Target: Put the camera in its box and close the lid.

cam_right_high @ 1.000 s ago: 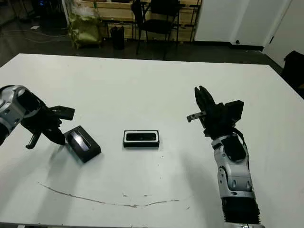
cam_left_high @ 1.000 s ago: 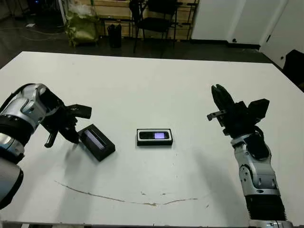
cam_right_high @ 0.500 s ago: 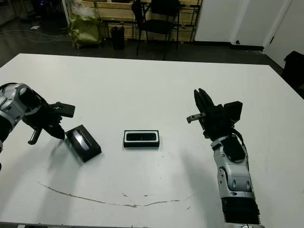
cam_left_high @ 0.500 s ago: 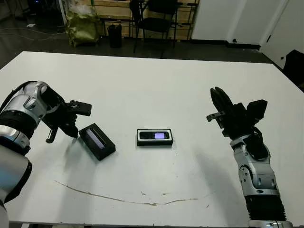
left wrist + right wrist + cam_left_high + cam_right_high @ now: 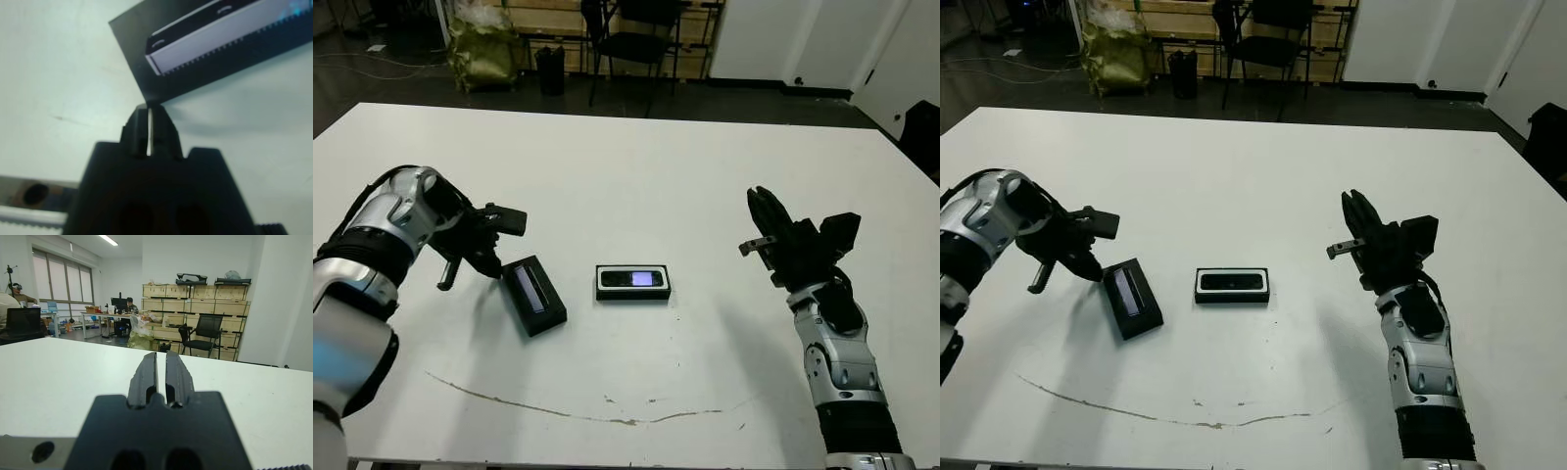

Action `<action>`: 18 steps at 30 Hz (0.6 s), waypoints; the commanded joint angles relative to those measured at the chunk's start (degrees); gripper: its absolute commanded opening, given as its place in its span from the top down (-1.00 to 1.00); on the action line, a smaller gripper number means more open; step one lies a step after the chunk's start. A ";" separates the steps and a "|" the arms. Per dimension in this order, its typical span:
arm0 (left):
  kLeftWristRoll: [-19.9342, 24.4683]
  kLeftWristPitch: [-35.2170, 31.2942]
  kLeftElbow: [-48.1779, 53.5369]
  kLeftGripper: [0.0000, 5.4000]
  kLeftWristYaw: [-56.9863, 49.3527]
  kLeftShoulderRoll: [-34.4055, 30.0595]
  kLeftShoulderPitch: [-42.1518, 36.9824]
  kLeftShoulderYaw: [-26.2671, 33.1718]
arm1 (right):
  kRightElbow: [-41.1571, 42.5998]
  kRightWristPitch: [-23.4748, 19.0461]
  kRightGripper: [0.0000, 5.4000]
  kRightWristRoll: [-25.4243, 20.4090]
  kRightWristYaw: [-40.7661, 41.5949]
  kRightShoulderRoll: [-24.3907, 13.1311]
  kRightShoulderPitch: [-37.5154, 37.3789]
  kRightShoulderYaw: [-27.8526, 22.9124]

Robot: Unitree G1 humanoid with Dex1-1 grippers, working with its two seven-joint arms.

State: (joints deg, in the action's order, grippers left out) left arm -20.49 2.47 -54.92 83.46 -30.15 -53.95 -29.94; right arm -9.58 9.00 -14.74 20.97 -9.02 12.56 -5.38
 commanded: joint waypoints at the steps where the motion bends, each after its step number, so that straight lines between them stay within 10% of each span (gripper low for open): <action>1: 1.67 1.86 -0.59 1.00 -0.68 1.57 2.00 1.41 | 0.08 -1.32 1.00 0.42 -0.15 -0.65 -0.11 -0.21; 18: 3.48 4.83 -3.61 1.00 -11.31 4.94 1.75 6.25 | -2.58 0.75 1.00 0.47 0.90 -0.46 0.07 -0.58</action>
State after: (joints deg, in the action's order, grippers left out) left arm -17.54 7.10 -57.94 72.80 -25.82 -53.49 -24.42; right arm -11.98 10.38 -14.58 22.15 -9.05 12.64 -5.64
